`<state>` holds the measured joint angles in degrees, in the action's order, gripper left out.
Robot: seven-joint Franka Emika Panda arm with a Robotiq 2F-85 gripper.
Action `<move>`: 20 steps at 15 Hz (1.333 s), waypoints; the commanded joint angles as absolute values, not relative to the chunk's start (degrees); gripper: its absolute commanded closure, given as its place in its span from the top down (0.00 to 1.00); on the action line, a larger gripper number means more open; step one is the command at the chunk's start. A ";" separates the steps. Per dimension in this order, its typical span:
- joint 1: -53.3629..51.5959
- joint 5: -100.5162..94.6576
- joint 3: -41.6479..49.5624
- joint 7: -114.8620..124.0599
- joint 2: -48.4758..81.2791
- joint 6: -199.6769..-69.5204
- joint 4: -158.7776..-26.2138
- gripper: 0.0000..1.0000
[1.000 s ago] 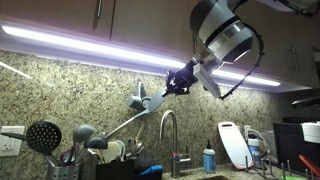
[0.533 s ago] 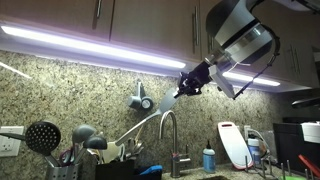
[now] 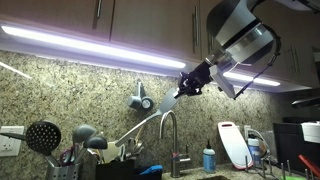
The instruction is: Take the spatula out of the utensil holder and place it on the counter
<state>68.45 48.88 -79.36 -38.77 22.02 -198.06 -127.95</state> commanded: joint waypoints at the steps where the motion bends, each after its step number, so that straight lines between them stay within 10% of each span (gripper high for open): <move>1: 68.46 48.88 -79.36 -38.77 22.02 -198.06 -127.96 0.04; 20: 81.71 48.62 -90.36 -39.13 22.21 -196.31 -132.43 0.01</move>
<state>75.05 48.56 -84.27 -39.13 22.64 -197.94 -130.90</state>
